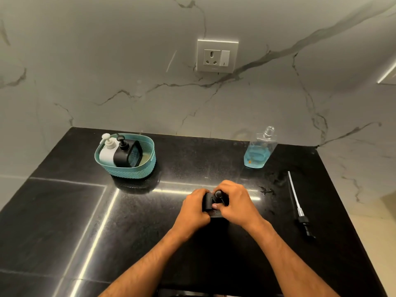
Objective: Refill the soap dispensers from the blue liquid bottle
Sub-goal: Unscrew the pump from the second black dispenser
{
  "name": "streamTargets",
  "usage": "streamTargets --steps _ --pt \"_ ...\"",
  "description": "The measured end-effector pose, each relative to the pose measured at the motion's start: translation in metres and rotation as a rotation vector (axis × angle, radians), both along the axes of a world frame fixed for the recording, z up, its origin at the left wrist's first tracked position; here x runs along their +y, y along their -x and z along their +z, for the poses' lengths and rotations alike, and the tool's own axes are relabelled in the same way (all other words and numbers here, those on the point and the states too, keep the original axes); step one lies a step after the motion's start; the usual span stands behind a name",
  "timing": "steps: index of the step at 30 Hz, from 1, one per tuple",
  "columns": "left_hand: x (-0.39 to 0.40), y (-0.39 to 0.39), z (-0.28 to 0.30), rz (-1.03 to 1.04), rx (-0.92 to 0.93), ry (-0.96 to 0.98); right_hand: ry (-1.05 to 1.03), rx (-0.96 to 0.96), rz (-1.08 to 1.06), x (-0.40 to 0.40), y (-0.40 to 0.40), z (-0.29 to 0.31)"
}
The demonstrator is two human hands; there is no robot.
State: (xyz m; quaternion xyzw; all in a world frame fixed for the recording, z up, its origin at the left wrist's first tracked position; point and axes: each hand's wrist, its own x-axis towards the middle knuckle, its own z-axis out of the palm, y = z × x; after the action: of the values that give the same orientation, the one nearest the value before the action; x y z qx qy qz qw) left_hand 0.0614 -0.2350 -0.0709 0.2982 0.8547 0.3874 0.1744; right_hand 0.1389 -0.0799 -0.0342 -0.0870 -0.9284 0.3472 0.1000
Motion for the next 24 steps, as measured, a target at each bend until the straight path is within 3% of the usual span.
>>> streamTargets --steps 3,9,14,19,24 --pt "0.001 -0.001 -0.002 0.005 0.021 0.011 -0.001 -0.134 0.06 0.005 -0.001 0.011" --pt "0.002 -0.003 -0.004 0.029 0.006 0.006 -0.343 -0.191 -0.14 -0.012 0.004 0.023" --pt "0.003 -0.004 0.0 0.023 0.0 0.007 -0.143 -0.291 0.071 -0.008 0.009 0.035" --pt "0.004 -0.005 -0.001 0.025 0.014 0.005 -0.381 -0.282 -0.156 -0.014 0.012 0.038" --pt "0.005 -0.006 0.002 0.031 0.017 0.017 -0.215 -0.343 0.024 -0.018 0.015 0.037"
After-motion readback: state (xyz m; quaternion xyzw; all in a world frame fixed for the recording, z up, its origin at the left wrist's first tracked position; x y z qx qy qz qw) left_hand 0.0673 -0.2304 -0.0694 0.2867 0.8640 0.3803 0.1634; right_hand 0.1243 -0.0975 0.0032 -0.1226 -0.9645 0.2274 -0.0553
